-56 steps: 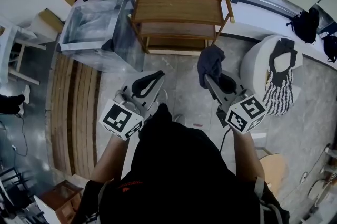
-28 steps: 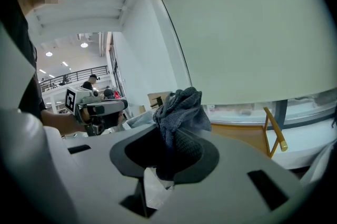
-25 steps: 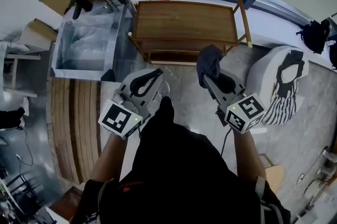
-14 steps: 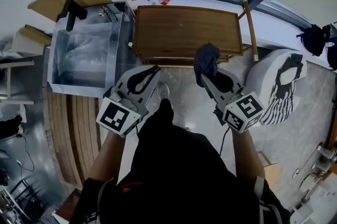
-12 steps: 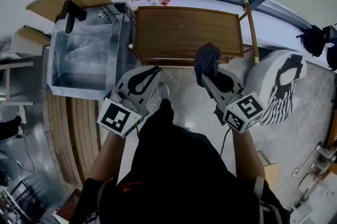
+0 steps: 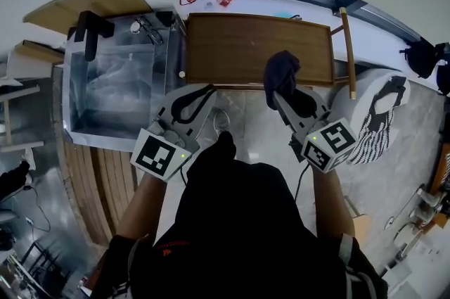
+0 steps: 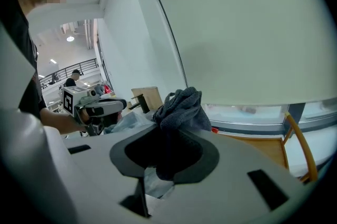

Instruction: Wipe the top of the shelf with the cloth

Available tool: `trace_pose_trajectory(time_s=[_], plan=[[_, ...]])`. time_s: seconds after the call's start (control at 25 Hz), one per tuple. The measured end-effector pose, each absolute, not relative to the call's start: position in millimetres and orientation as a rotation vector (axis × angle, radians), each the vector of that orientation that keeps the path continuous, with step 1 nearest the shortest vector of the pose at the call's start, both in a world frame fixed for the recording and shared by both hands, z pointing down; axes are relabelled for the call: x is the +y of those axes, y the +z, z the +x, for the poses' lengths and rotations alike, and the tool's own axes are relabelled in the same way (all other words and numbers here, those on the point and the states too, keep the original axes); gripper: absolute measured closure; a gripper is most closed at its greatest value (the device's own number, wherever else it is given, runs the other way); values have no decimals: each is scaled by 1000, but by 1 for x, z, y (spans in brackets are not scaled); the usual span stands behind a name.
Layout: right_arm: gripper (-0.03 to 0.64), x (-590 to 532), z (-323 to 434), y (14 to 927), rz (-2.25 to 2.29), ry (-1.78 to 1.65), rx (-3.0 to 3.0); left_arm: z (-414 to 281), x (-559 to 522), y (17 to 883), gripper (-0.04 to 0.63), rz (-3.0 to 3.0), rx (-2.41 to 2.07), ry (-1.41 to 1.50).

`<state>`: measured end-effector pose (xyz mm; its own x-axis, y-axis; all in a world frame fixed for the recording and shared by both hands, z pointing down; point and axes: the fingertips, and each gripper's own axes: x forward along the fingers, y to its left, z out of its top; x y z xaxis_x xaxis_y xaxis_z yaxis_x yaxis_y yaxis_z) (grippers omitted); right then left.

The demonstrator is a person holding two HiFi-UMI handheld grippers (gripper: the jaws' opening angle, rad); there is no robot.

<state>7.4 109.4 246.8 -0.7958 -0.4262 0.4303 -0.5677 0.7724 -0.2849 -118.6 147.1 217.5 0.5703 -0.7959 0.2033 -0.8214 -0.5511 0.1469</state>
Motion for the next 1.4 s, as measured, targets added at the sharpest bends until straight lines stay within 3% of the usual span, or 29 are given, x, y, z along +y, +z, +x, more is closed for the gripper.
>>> trace_pose_trajectory(time_s=[0.68,1.4], plan=[[531,54,-21,263,736,599,-2583,-152,92,234,561,2547,-1348,193],[532,-39,34,285,503,606,-2631,-80,17,243,561,2398,-1537,286]])
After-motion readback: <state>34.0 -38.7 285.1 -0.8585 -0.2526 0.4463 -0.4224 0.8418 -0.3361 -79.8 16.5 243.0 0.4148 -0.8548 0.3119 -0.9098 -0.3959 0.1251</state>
